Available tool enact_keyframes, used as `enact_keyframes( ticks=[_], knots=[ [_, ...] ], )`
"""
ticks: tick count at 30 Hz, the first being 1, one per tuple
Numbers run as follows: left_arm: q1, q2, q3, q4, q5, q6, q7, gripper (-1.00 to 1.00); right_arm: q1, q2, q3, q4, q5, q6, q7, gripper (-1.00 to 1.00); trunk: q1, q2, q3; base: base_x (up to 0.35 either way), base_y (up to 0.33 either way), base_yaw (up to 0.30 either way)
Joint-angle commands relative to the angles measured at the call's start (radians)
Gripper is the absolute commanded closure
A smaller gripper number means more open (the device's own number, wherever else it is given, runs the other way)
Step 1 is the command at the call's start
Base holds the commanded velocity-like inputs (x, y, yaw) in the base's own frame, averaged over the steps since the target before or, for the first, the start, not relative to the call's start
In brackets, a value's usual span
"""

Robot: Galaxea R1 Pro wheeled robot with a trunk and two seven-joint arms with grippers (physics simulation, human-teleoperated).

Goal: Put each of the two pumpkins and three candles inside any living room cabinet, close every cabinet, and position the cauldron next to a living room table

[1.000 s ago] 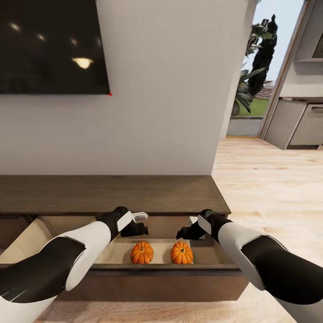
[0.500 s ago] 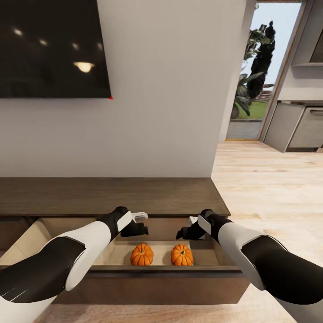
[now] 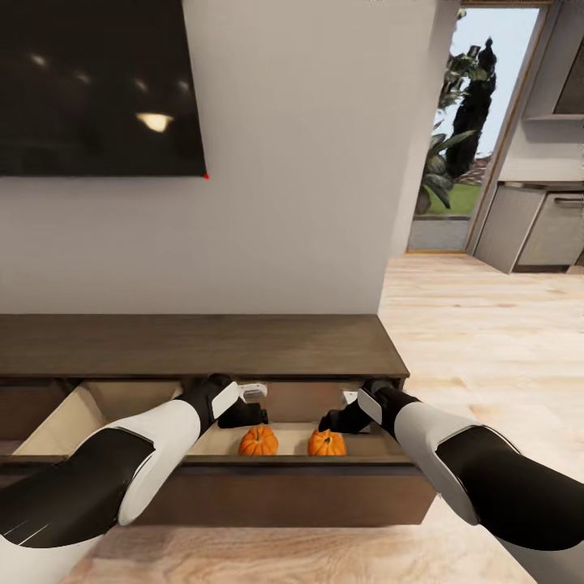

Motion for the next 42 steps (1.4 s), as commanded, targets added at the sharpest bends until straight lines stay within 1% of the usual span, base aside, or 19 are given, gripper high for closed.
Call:
enact_keyframes(
  ticks=[1, 7, 10, 12, 13, 15, 17, 19, 42],
  knots=[
    [0.000, 0.000, -0.004, -0.002, 0.010, 0.004, 0.008, -1.00, -0.001, 0.000, 0.009, 0.001, -0.003, 0.002, 0.006, -1.00, -0.001, 0.000, -0.001, -0.301, 0.000, 0.000],
    [0.000, 0.000, -0.004, -0.002, 0.012, 0.000, 0.008, -1.00, -0.001, 0.000, 0.009, 0.001, -0.003, 0.001, 0.006, -1.00, -0.001, 0.000, -0.001, -0.134, 0.000, 0.000],
    [0.000, 0.000, -0.004, -0.003, 0.012, -0.005, 0.008, -1.00, -0.001, 0.000, 0.008, 0.002, -0.003, -0.005, 0.007, -1.00, -0.002, 0.000, 0.011, -0.014, 0.000, 0.000],
    [0.000, 0.000, -0.004, -0.003, 0.012, -0.007, 0.008, -1.00, -0.001, 0.000, 0.008, 0.001, -0.003, -0.008, 0.007, -1.00, -0.002, 0.000, 0.011, -0.006, 0.000, 0.000],
    [0.000, 0.000, -0.004, -0.004, 0.012, -0.018, 0.008, -1.00, -0.001, 0.000, 0.008, 0.001, -0.003, -0.010, 0.007, -1.00, -0.002, 0.000, 0.011, -0.003, 0.000, 0.000],
    [0.000, 0.000, -0.003, -0.005, 0.012, -0.066, 0.007, -1.00, -0.001, 0.000, 0.008, 0.000, -0.003, -0.012, 0.008, -1.00, -0.002, 0.000, 0.011, -0.001, 0.000, 0.000],
    [0.000, 0.000, -0.004, -0.006, 0.013, -0.091, 0.006, -1.00, -0.001, 0.000, 0.008, 0.000, -0.003, -0.012, 0.008, -1.00, -0.002, 0.000, 0.011, 0.000, 0.000, 0.000],
    [0.000, 0.000, -0.004, -0.006, 0.013, -0.096, 0.006, -1.00, -0.001, 0.000, 0.008, 0.000, -0.003, -0.012, 0.008, -1.00, -0.002, 0.000, 0.011, 0.000, 0.000, 0.000],
    [0.000, -0.002, -0.004, -0.006, 0.012, -0.104, 0.007, -1.00, -0.001, 0.000, 0.008, 0.000, -0.003, -0.012, 0.007, -1.00, -0.012, 0.006, 0.100, 0.000, 0.000, 0.000]
  ],
)
